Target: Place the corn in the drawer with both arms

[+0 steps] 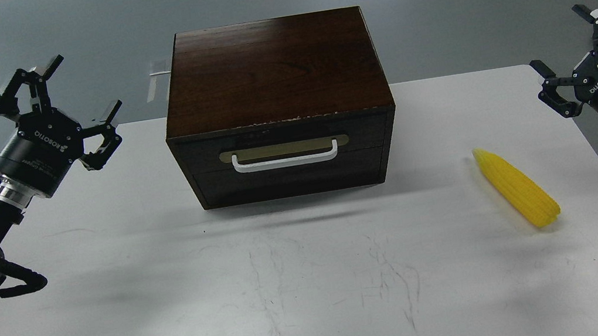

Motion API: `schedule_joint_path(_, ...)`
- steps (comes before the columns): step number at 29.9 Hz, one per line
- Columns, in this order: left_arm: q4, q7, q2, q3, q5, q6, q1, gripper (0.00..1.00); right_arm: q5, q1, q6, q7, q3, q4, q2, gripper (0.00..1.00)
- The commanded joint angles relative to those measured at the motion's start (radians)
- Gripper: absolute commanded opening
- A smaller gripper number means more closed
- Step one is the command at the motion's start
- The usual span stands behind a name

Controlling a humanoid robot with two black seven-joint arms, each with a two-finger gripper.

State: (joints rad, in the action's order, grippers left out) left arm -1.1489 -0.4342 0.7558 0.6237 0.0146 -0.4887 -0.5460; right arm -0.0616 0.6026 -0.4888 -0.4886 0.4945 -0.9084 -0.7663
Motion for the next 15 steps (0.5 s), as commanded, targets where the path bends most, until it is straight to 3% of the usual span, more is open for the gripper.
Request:
schedule_joint_path(1, 0.001, -0.004, -0.001, 0.001, 0.001, 0.000, 0.008, 0.98, 0.002, -0.003, 0.000, 0.000, -0.002, 0.000, 0.002, 1.00)
schedule_joint_path(10, 0.011, -0.008, 0.011, 0.017, 0.001, 0.000, 0.006, 0.98, 0.002, -0.009, 0.000, 0.000, -0.001, -0.001, 0.007, 1.00)
schedule_joint_path(15, 0.090, -0.006, 0.043, 0.016, -0.008, 0.000, -0.097, 0.98, 0.002, -0.009, 0.000, 0.000, -0.001, -0.001, 0.007, 1.00)
